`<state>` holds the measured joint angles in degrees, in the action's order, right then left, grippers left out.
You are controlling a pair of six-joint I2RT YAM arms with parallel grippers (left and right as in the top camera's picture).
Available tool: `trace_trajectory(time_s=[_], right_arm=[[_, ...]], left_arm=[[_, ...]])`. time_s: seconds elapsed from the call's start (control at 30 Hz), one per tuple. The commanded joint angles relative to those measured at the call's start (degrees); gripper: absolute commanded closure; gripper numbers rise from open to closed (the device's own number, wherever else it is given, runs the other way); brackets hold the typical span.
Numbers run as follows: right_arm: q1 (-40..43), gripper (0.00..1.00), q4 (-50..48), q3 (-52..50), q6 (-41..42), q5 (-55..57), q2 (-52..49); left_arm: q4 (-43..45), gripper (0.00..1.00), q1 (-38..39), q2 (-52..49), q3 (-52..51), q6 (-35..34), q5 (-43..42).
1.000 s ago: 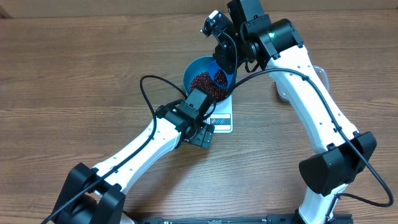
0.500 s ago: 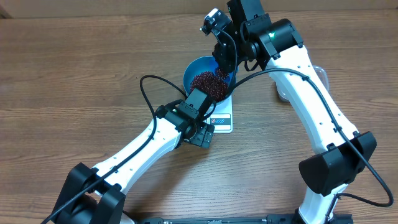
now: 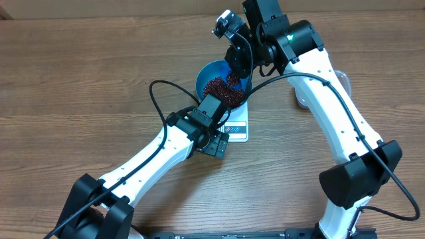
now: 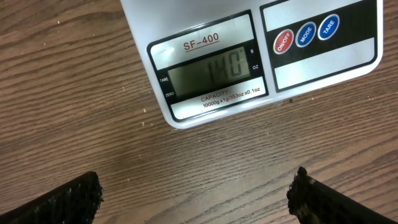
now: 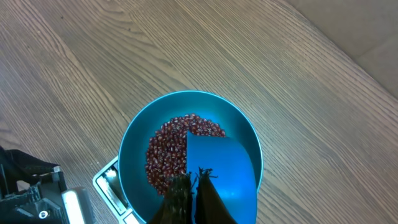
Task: Scoop item into bowl and weigh 150g on scale
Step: 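Tilt the blue cup slowly to trickle beans into the teal bowl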
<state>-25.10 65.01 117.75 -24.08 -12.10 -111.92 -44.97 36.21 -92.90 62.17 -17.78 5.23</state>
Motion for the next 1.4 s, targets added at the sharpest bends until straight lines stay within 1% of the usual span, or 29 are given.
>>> trace_trajectory(time_s=[0.0,0.13,0.23,0.47,0.6,0.7,0.8,1.37], right_arm=[[0.59,0.96,-1.07,1.51,-0.46,-1.44,1.18],[0.57,0.96,-0.76,1.51,-0.52,-1.49,1.11],[0.57,0.96,-0.02,1.51,-2.82,-1.42,1.11],[0.72,0.96,0.04,1.49,-3.67,-0.92,1.01],[0.74,0.96,-1.49,1.46,-0.85,-0.28,0.87],[0.57,0.96,-0.90,1.46,-3.63,-2.54,0.87],[0.63,0.96,-1.77,1.46,-1.29,-2.54,0.87],[0.74,0.96,-1.84,1.46,-1.31,-2.51,0.72]], left_arm=[[0.02,0.00,-0.61,-0.04,-0.57,1.09,0.72],[0.04,0.00,-0.61,-0.04,-0.57,1.07,0.72],[0.02,0.00,-0.61,-0.04,-0.57,1.07,0.72],[0.04,0.00,-0.61,-0.04,-0.57,1.07,0.74],[0.04,0.00,-0.61,-0.04,-0.57,1.07,0.72],[0.02,0.00,-0.61,-0.04,-0.57,1.09,0.72],[0.04,0.00,-0.61,-0.04,-0.57,1.09,0.74],[0.04,0.00,-0.61,-0.04,-0.57,1.09,0.74]])
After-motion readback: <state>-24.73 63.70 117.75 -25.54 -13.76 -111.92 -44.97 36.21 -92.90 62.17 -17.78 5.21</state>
